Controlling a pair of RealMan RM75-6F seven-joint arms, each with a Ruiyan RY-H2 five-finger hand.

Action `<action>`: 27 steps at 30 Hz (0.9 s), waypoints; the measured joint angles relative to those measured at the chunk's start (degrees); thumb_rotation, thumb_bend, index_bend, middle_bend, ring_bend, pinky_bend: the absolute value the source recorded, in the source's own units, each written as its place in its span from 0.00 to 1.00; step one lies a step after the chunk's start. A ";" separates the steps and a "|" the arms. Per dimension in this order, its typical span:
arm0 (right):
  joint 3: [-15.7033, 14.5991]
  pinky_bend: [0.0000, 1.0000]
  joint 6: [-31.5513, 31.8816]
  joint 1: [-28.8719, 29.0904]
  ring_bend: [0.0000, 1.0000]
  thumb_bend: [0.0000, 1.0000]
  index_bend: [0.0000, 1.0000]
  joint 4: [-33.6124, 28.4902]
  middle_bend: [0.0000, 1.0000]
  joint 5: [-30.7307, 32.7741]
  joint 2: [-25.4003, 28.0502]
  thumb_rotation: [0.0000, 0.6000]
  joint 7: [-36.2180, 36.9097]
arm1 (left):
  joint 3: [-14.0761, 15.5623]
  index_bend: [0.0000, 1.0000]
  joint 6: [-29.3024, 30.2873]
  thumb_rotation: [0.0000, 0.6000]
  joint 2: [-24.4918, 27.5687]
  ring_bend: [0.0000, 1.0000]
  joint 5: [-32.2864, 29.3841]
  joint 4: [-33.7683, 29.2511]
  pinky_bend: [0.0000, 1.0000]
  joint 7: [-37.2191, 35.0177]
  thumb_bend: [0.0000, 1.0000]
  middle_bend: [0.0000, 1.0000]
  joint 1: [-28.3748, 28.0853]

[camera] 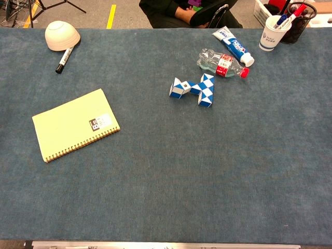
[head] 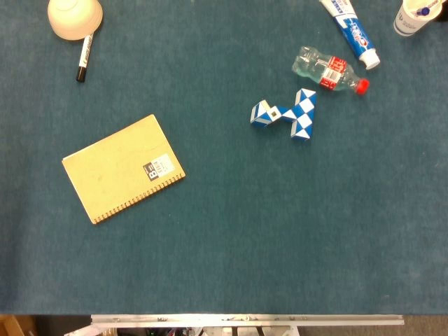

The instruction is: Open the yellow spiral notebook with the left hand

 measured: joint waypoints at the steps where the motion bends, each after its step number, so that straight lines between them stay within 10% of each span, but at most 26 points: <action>1: 0.00 0.00 -0.01 0.00 0.00 0.35 0.09 -0.01 0.10 0.01 0.00 1.00 0.00 | 0.01 0.00 -0.02 1.00 0.00 0.00 0.01 -0.02 0.00 0.01 0.60 0.00 -0.01; 27: 0.81 0.00 1.16 -0.04 0.00 0.35 0.09 -0.39 0.10 -0.06 -0.34 1.00 -0.24 | 4.56 0.00 -10.93 1.00 6.45 0.00 11.70 -0.93 0.00 -7.79 0.56 0.00 -7.77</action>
